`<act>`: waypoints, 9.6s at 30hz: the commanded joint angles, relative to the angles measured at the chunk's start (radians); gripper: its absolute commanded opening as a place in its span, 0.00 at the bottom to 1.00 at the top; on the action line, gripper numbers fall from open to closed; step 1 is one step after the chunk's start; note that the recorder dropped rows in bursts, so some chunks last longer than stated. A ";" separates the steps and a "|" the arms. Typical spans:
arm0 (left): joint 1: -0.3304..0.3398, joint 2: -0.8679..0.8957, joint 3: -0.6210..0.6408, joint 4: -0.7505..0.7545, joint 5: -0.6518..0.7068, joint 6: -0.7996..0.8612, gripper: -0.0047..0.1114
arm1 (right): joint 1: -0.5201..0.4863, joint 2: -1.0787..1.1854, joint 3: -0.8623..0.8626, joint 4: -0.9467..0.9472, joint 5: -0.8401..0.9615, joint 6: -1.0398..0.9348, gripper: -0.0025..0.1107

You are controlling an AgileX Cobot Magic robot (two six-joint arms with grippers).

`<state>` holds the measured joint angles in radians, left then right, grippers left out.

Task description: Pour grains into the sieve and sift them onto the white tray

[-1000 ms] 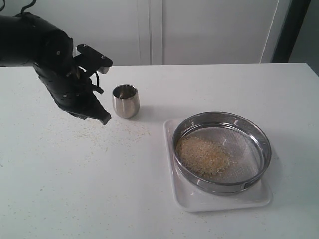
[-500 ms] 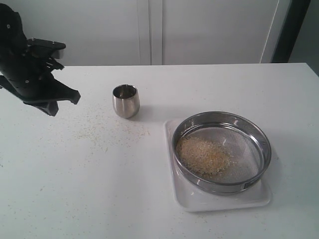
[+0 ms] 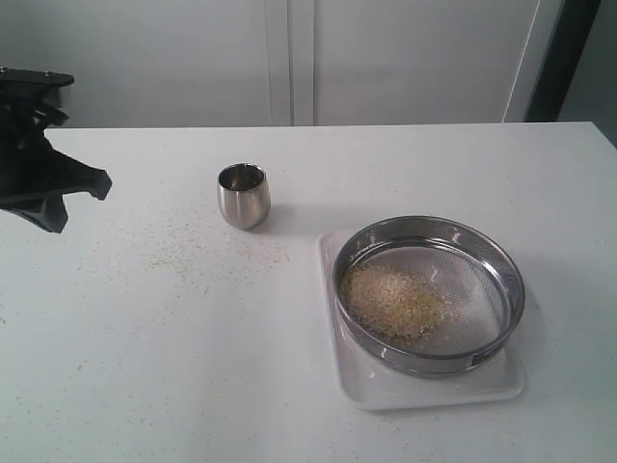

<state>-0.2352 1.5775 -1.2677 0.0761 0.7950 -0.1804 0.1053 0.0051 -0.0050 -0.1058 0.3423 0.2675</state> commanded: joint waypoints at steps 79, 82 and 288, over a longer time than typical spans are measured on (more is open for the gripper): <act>0.003 -0.740 0.540 -0.007 0.141 -0.041 0.04 | 0.004 -0.005 0.005 -0.001 -0.007 -0.001 0.02; 0.003 -0.740 0.540 -0.007 0.141 -0.041 0.04 | 0.004 -0.005 0.005 -0.001 -0.007 -0.001 0.02; 0.003 -0.740 0.540 -0.007 0.141 -0.041 0.04 | 0.004 1.865 -1.100 0.187 0.289 -0.290 0.29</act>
<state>-0.2352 0.8454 -0.7314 0.0761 0.9181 -0.2236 0.1096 1.8685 -1.0962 0.0785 0.6349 -0.0100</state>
